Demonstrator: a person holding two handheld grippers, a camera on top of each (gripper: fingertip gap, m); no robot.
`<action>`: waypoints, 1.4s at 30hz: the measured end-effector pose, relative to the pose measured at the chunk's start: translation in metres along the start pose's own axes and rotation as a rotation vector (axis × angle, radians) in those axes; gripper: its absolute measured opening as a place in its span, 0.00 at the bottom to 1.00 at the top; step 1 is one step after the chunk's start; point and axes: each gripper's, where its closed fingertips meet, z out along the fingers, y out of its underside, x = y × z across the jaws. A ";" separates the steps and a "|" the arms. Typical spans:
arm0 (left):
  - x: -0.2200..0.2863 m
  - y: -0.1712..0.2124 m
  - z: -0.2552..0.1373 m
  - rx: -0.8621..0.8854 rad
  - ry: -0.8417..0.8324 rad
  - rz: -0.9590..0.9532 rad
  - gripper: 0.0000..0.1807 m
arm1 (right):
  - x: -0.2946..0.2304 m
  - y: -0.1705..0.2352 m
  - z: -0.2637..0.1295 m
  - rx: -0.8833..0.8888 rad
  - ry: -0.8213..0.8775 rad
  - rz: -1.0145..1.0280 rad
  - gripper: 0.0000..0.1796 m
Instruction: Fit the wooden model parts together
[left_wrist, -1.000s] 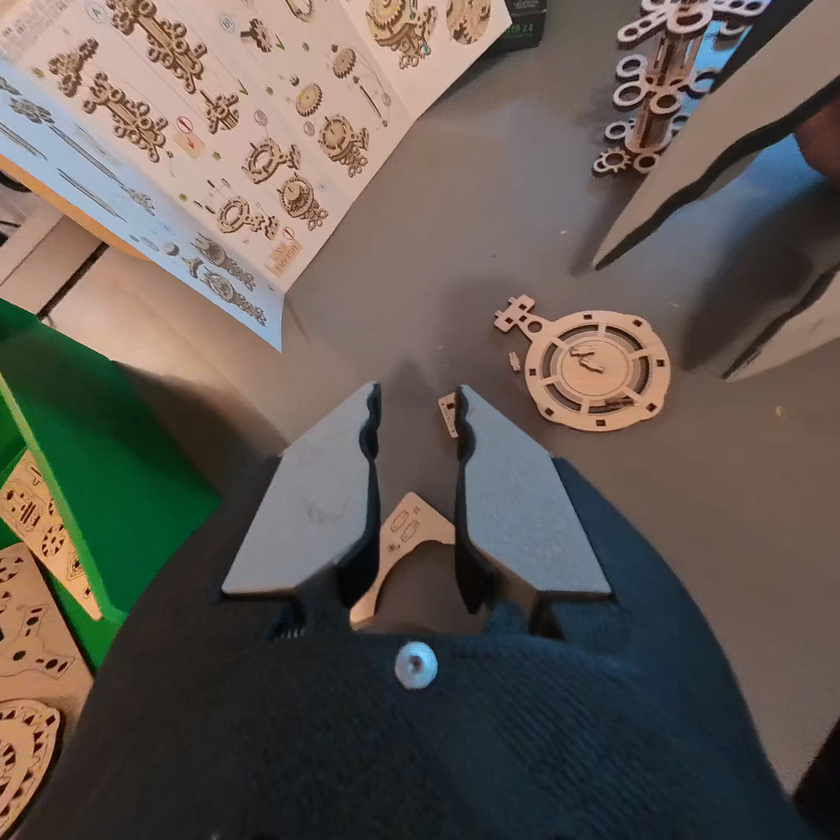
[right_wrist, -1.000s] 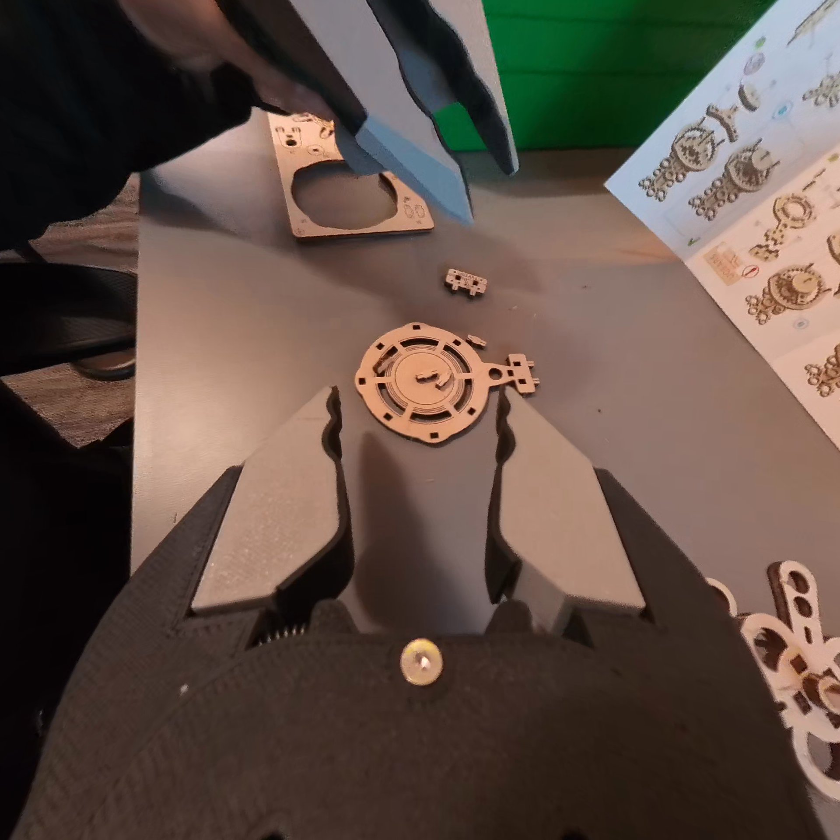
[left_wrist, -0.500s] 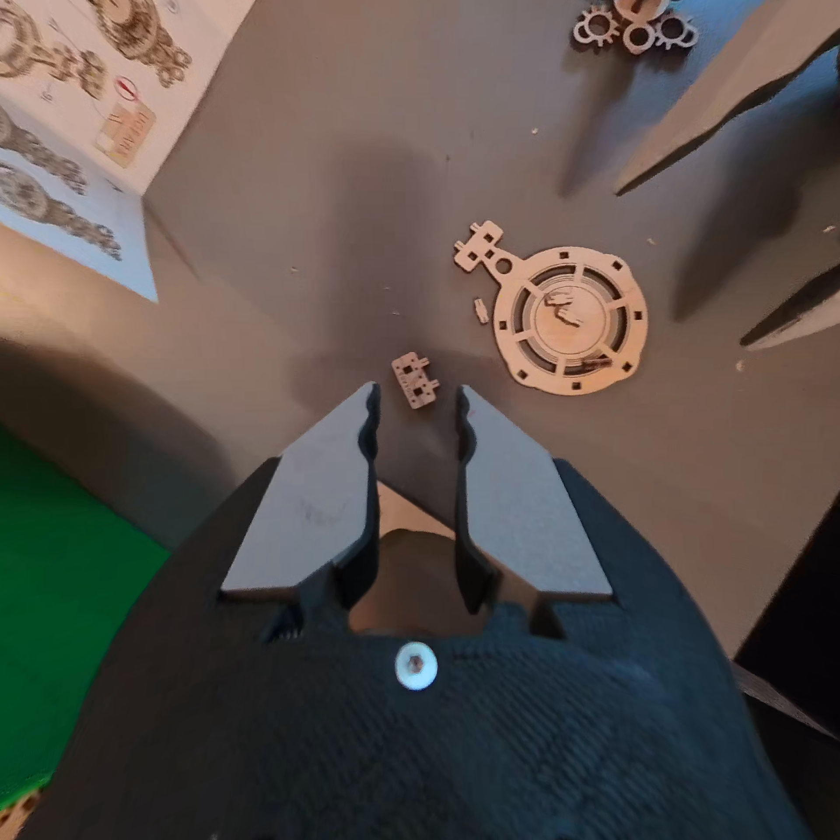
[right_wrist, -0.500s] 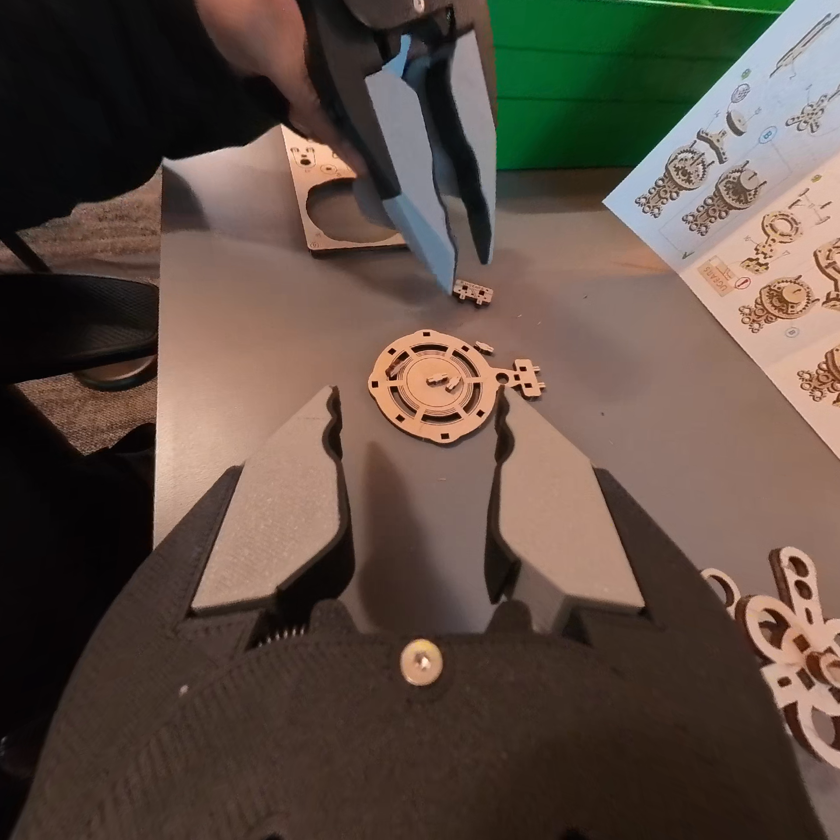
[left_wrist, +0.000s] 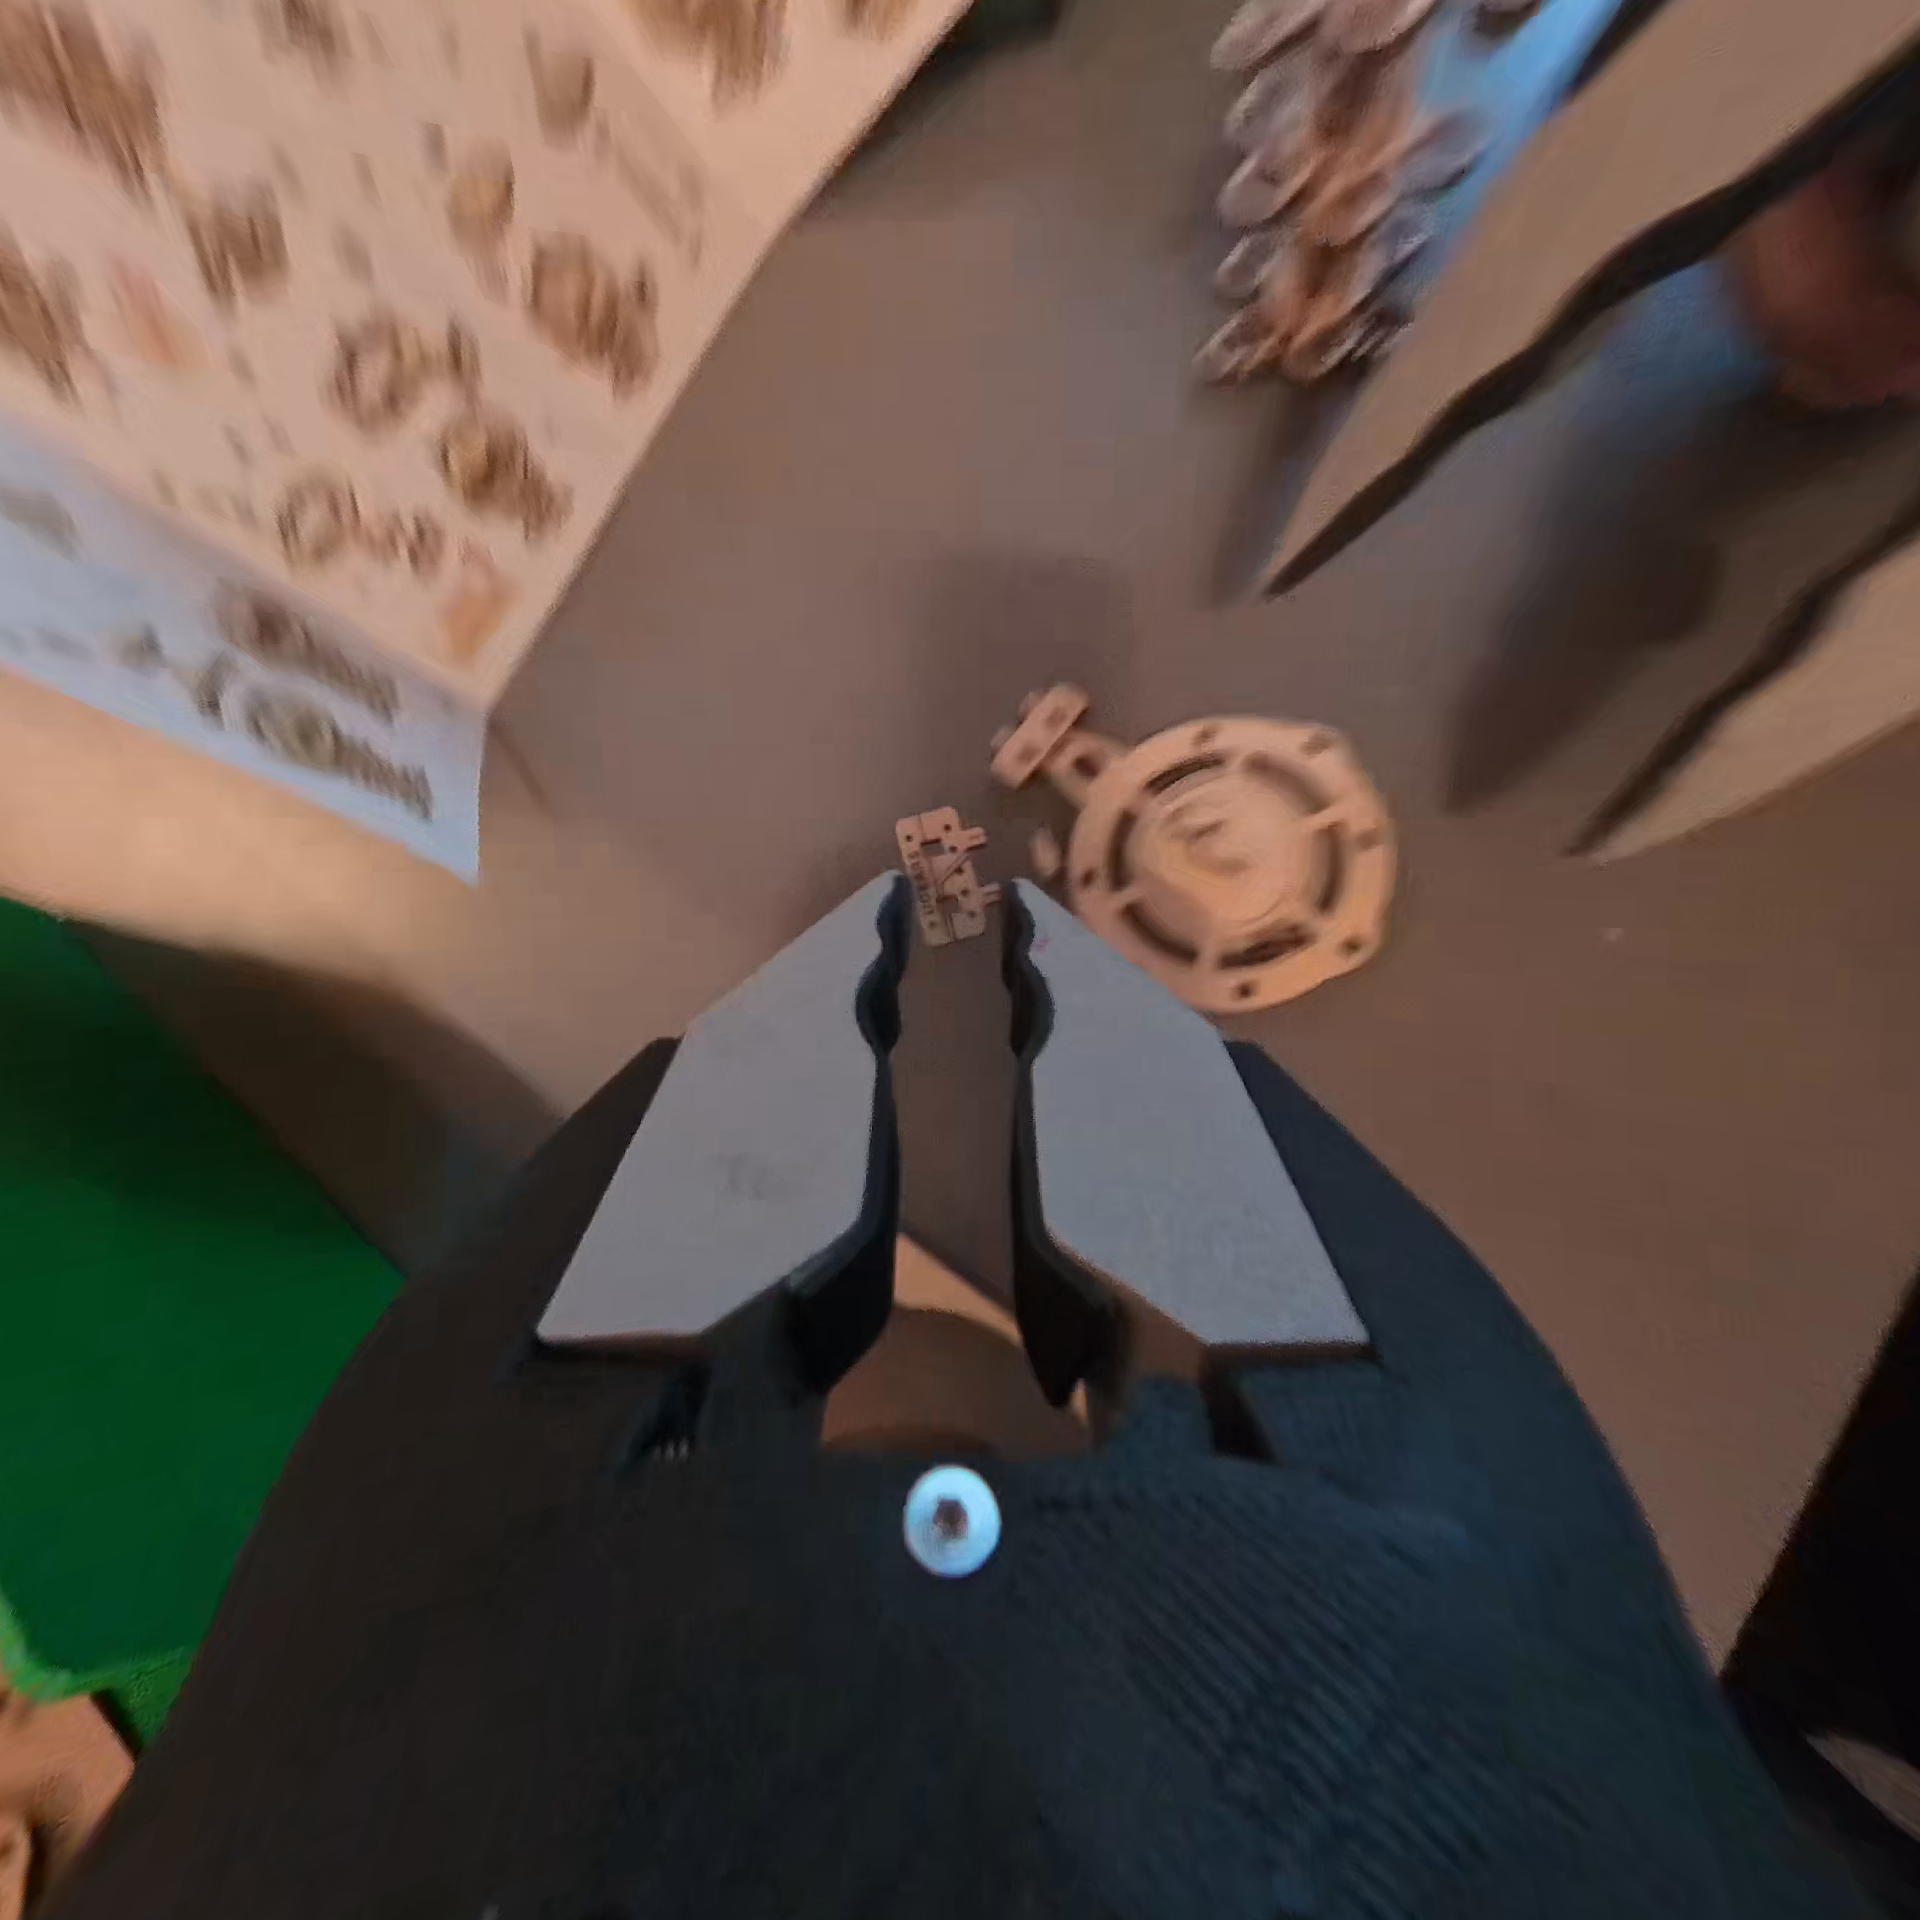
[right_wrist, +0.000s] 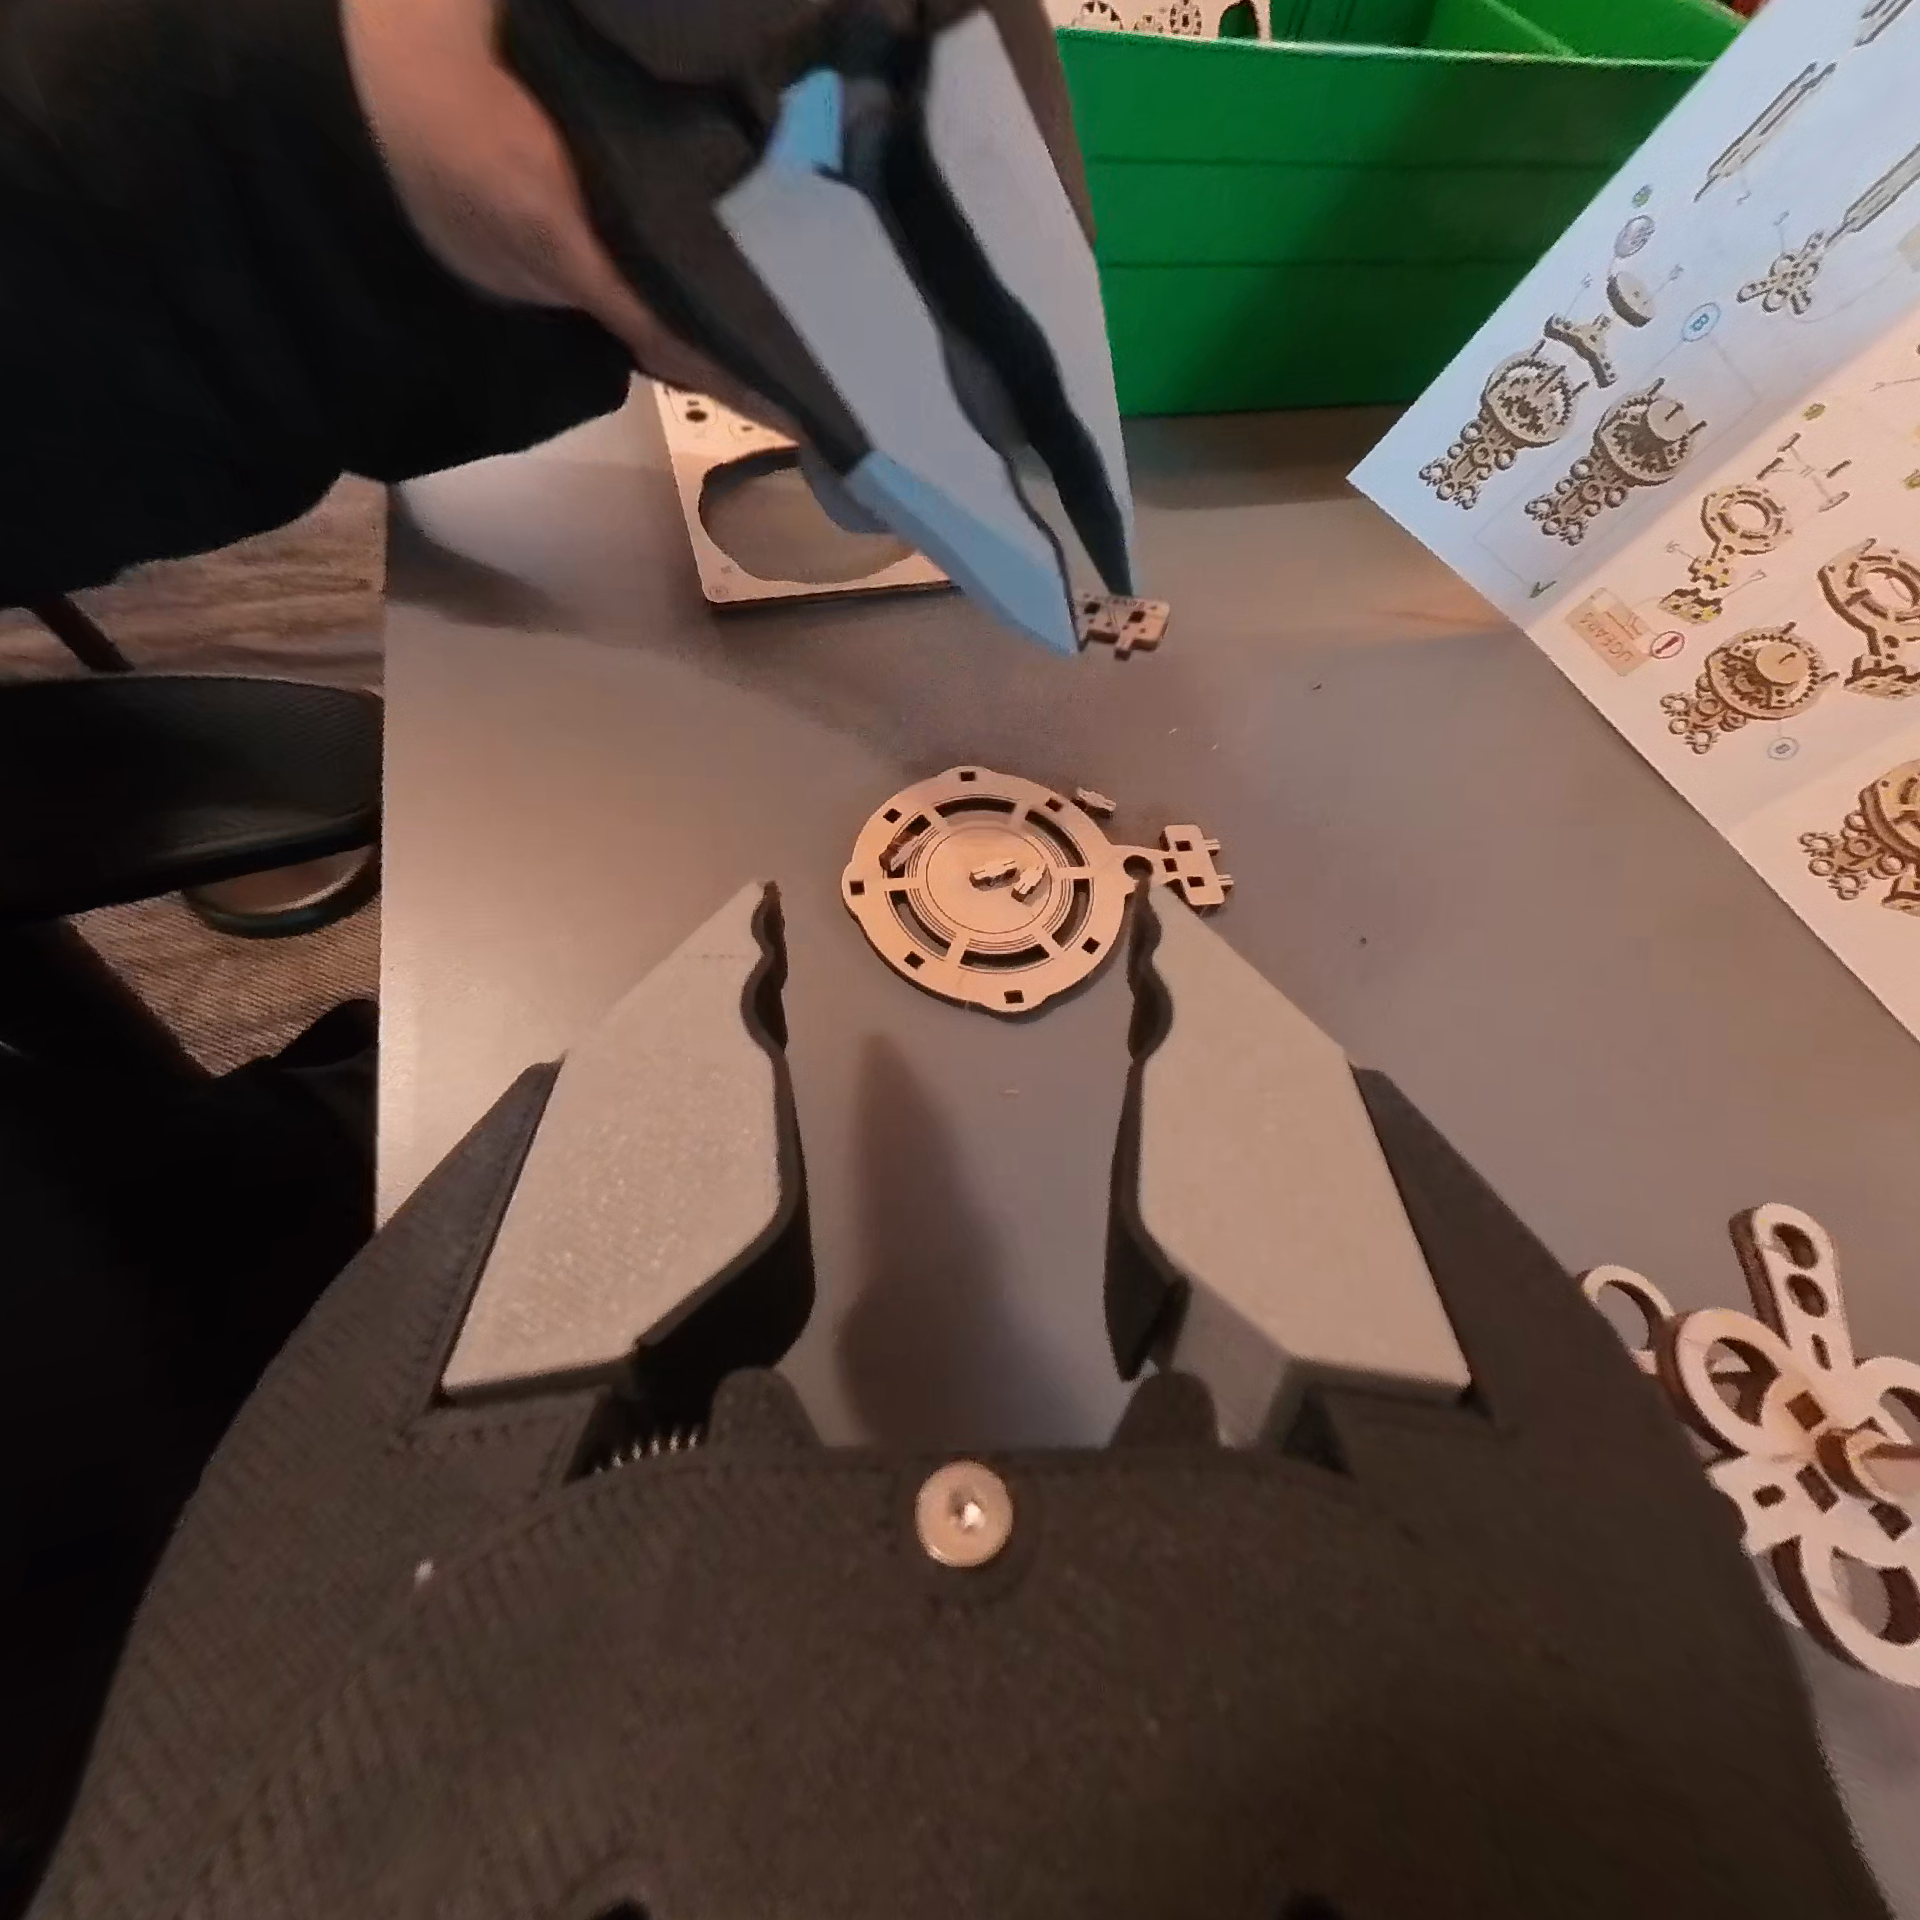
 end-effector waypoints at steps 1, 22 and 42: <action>0.012 -0.016 -0.005 0.078 0.001 0.057 0.08 | 0.000 -0.002 -0.002 0.015 -0.011 0.017 0.35; 0.068 -0.046 -0.003 0.237 -0.068 0.190 0.15 | 0.029 -0.004 -0.067 0.093 -0.070 0.369 0.00; -0.011 0.011 0.026 -0.030 -0.125 -0.119 0.29 | 0.040 0.038 -0.087 0.082 0.002 0.373 0.00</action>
